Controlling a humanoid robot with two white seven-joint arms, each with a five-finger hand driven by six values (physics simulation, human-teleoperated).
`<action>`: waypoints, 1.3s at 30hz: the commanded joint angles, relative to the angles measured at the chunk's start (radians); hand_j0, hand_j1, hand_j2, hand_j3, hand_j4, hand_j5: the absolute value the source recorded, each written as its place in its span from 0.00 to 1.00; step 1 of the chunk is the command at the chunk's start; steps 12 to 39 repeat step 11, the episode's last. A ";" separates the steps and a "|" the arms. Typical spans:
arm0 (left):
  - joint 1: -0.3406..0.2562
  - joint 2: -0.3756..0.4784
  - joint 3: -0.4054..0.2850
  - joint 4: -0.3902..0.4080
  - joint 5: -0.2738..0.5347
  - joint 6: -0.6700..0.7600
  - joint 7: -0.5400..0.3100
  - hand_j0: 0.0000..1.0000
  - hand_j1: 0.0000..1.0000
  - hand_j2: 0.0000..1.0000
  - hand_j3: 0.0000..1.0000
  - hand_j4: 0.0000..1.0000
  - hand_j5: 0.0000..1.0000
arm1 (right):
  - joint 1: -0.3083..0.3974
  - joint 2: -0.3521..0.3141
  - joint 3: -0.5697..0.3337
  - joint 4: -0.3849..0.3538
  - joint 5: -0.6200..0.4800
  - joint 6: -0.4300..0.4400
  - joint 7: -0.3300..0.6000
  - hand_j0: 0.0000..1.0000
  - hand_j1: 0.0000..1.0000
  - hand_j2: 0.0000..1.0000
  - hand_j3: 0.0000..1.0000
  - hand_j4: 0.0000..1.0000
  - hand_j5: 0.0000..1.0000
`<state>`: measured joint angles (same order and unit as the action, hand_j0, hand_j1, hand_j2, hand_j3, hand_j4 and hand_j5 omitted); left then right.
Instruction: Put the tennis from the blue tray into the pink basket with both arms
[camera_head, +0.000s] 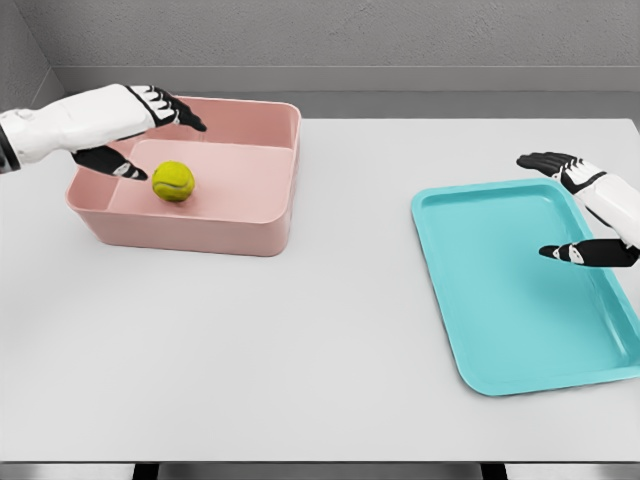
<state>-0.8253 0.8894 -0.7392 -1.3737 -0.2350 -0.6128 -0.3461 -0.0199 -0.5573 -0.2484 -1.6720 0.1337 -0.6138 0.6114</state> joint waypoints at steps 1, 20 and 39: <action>0.000 0.022 0.006 0.002 0.040 0.002 0.001 1.00 1.00 1.00 1.00 1.00 1.00 | 0.000 -0.001 0.000 0.000 -0.008 0.003 -0.001 1.00 1.00 1.00 1.00 1.00 1.00; 0.037 0.166 0.018 0.016 0.080 0.002 0.001 1.00 1.00 1.00 1.00 1.00 1.00 | 0.000 -0.001 0.000 0.001 -0.008 0.003 -0.001 1.00 1.00 1.00 1.00 1.00 1.00; 0.037 0.166 0.018 0.016 0.080 0.002 0.001 1.00 1.00 1.00 1.00 1.00 1.00 | 0.000 -0.001 0.000 0.001 -0.008 0.003 -0.001 1.00 1.00 1.00 1.00 1.00 1.00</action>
